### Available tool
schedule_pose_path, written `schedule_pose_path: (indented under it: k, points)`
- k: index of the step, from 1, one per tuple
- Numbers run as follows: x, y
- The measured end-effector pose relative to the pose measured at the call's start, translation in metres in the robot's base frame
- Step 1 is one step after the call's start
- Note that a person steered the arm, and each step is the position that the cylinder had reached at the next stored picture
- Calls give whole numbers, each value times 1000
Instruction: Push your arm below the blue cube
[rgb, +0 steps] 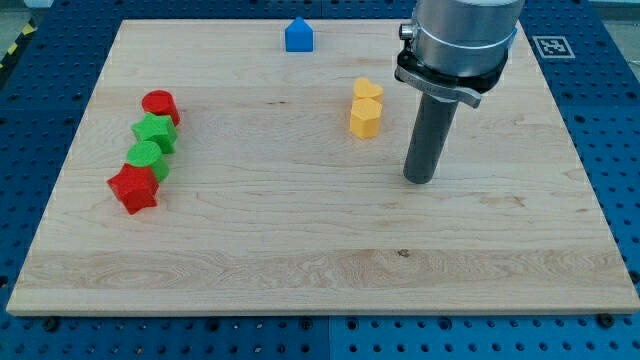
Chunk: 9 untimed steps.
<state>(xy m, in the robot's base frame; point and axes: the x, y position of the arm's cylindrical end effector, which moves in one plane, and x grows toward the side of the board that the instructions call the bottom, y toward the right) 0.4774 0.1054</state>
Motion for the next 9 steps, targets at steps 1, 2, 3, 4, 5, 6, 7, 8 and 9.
schedule_pose_path:
  k: [1, 2, 3, 4, 5, 6, 7, 8, 9]
  points:
    - [0, 10]
    - [0, 48]
    - [-3, 50]
    - [-23, 68]
    - [-54, 84]
    - [-79, 94]
    - [-89, 95]
    - [-95, 113]
    - [-104, 121]
